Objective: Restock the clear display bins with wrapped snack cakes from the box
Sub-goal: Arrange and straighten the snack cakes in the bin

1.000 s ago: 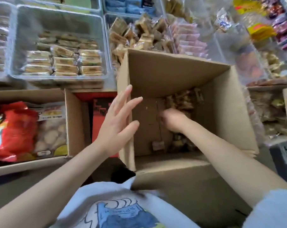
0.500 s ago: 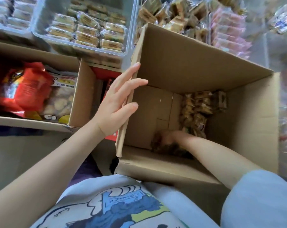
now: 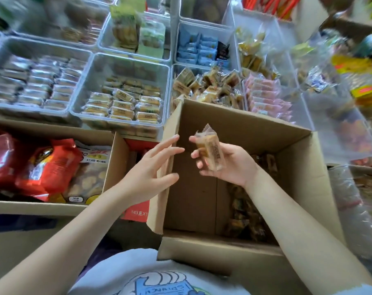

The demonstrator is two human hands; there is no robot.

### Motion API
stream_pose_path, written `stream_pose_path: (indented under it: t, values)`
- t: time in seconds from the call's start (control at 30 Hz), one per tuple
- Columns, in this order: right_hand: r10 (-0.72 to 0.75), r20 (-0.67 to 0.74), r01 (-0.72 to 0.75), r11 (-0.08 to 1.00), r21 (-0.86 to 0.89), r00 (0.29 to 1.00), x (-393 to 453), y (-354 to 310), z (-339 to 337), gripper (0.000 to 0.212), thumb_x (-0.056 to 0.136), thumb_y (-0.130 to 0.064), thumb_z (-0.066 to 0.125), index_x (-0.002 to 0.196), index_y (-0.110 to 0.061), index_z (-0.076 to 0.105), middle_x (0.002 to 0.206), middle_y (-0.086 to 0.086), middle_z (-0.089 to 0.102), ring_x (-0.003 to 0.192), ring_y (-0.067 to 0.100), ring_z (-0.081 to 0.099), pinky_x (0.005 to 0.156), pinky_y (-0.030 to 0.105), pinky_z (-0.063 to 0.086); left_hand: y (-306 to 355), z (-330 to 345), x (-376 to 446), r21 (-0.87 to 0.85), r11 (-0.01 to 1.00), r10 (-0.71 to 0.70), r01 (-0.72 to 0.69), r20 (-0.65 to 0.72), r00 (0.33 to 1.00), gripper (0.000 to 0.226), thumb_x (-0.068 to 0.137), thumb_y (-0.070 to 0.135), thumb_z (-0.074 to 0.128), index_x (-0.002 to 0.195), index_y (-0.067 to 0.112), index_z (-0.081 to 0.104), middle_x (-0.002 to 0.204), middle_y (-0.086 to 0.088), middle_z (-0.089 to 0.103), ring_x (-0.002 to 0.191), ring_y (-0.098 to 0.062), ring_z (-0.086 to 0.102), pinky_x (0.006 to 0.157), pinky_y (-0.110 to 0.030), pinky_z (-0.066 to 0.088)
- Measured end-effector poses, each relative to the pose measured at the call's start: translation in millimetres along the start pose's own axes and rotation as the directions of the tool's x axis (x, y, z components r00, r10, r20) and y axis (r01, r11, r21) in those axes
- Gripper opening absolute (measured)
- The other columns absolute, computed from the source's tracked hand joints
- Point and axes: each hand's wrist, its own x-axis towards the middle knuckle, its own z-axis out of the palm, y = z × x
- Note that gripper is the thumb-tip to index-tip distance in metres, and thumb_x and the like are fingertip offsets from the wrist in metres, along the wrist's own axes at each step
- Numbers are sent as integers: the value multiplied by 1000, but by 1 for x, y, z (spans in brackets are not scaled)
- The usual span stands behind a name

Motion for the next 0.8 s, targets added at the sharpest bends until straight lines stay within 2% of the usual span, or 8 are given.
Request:
stream_pose_path:
  t: [0.1, 0.17, 0.27, 0.33, 0.4, 0.53, 0.67, 0.8]
  values:
    - [-56, 111, 42, 992, 118, 992, 8, -3, 41, 71, 102, -61, 26, 145, -7, 42, 110, 16, 56, 82, 23, 56, 63, 30, 47, 4, -20, 3, -96, 995, -20, 18, -25, 999, 47, 100, 28, 59, 141, 45, 45, 152, 29, 35, 141, 5, 31, 119, -35, 31]
    - [-101, 163, 81, 989, 125, 981, 18, -4, 63, 87, 95, -73, 27, 148, -5, 35, 109, 15, 51, 80, 21, 52, 60, 27, 44, 1, -36, 5, -124, 992, -43, 34, -67, 997, 41, 99, 29, 60, 136, 43, 48, 142, 22, 46, 130, 3, 43, 114, -38, 40]
    - [-161, 140, 146, 983, 111, 977, 39, -7, 98, 87, 95, -66, 38, 151, 0, 32, 112, 16, 53, 84, 21, 55, 62, 26, 47, -13, -74, 6, -252, 967, -69, 35, -128, 989, 36, 92, 39, 66, 124, 45, 53, 127, 22, 59, 118, 3, 55, 106, -38, 48]
    - [-188, 50, 184, 980, 74, 981, 60, -9, 124, 79, 97, -62, 39, 145, 1, 44, 112, 17, 59, 88, 23, 59, 65, 28, 50, -26, -103, 4, -375, 927, -39, -26, -165, 986, 47, 77, 55, 65, 122, 45, 56, 121, 22, 66, 115, 2, 61, 101, -31, 51]
    - [-208, -74, 209, 978, 16, 975, 89, -9, 149, 70, 99, -60, 36, 137, -4, 56, 112, 16, 65, 90, 24, 64, 67, 31, 52, -39, -134, 0, -425, 901, 12, -90, -185, 983, 62, 72, 58, 68, 130, 41, 53, 124, 23, 64, 117, 0, 61, 95, -26, 52]
    - [-207, -238, 198, 978, -62, 949, 171, 0, 194, 60, 102, -57, 30, 127, -17, 67, 120, 16, 69, 94, 25, 67, 73, 35, 54, -77, -195, -4, -355, 928, 47, -112, -186, 981, 78, 74, 49, 79, 143, 40, 44, 131, 15, 59, 118, -3, 59, 94, -30, 55]
    - [-189, -325, 153, 979, -132, 927, 253, 12, 233, 59, 104, -54, 32, 129, -11, 64, 120, 22, 68, 92, 30, 69, 74, 40, 59, -130, -252, -6, -336, 941, -42, -48, -257, 965, 65, 84, 22, 82, 137, 41, 50, 120, 5, 65, 103, -4, 66, 92, -30, 57]
    - [-190, -308, 123, 967, -225, 932, 315, 19, 259, 50, 105, -44, 37, 131, -8, 60, 111, 21, 71, 93, 33, 71, 82, 46, 59, -187, -298, -2, -317, 948, -138, 32, -318, 938, 56, 86, 20, 79, 135, 32, 56, 112, 2, 67, 97, -2, 66, 88, -28, 58]
